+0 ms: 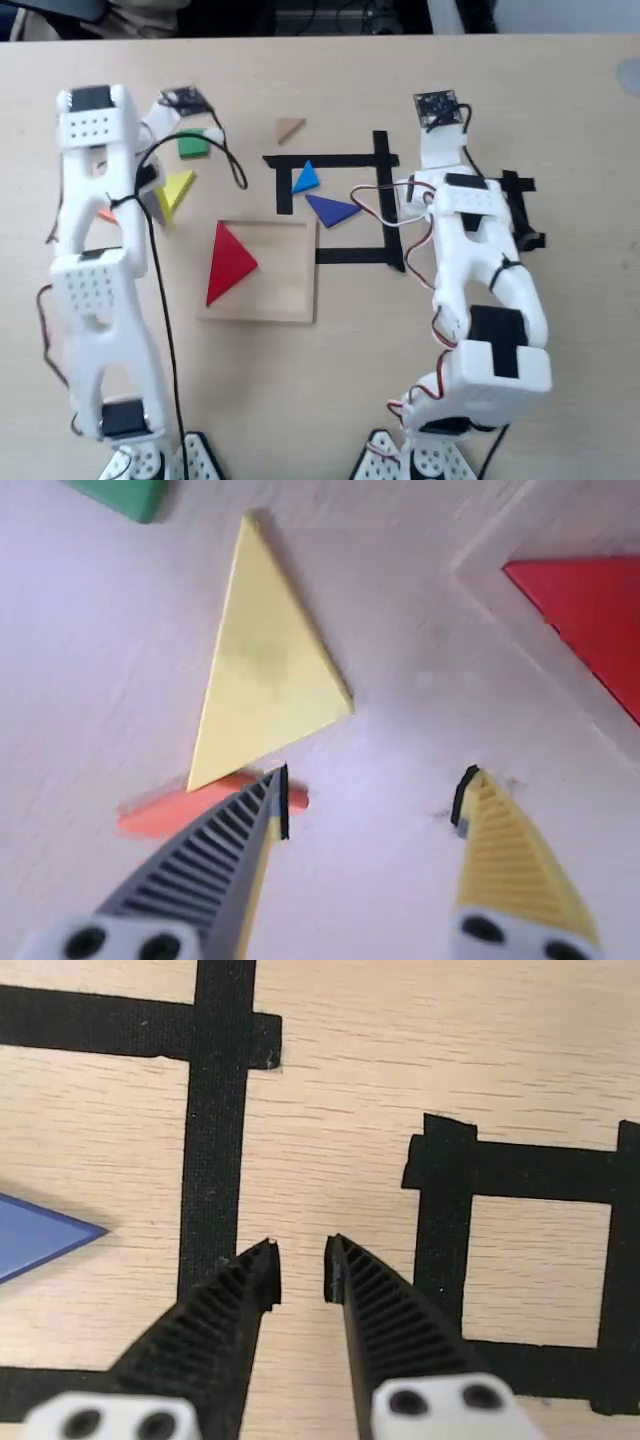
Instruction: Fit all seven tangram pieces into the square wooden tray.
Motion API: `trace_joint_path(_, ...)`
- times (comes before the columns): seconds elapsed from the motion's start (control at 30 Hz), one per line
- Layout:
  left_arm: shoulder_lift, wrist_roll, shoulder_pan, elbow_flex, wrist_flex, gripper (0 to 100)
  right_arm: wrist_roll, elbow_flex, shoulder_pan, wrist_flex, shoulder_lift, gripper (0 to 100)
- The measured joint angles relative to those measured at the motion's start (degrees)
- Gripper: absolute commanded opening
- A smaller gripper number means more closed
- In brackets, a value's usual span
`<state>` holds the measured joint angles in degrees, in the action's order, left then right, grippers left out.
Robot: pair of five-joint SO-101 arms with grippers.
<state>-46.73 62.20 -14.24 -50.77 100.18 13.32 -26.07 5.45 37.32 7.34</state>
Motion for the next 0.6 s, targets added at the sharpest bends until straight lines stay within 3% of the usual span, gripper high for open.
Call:
trace_joint_path(0.1, 10.11, 0.0, 0.18, 3.25, -0.18, 28, 0.0, 0.0, 0.0, 0.0, 0.0, 9.3)
trace_joint_path(0.2, 15.65, -5.01, 0.09, 3.16, -7.91, 28, 0.0, 0.0, 0.0, 0.0, 0.0, 9.3)
trace_joint_path(0.47, 4.66, -37.27, 2.02, 10.2, -54.33, 28, 0.0, 0.0, 0.0, 0.0, 0.09, 9.2)
trace_joint_path(0.6, -5.45, -47.65, 3.87, 9.14, -65.85, 28, 0.0, 0.0, 0.0, 0.0, 0.09, 9.2)
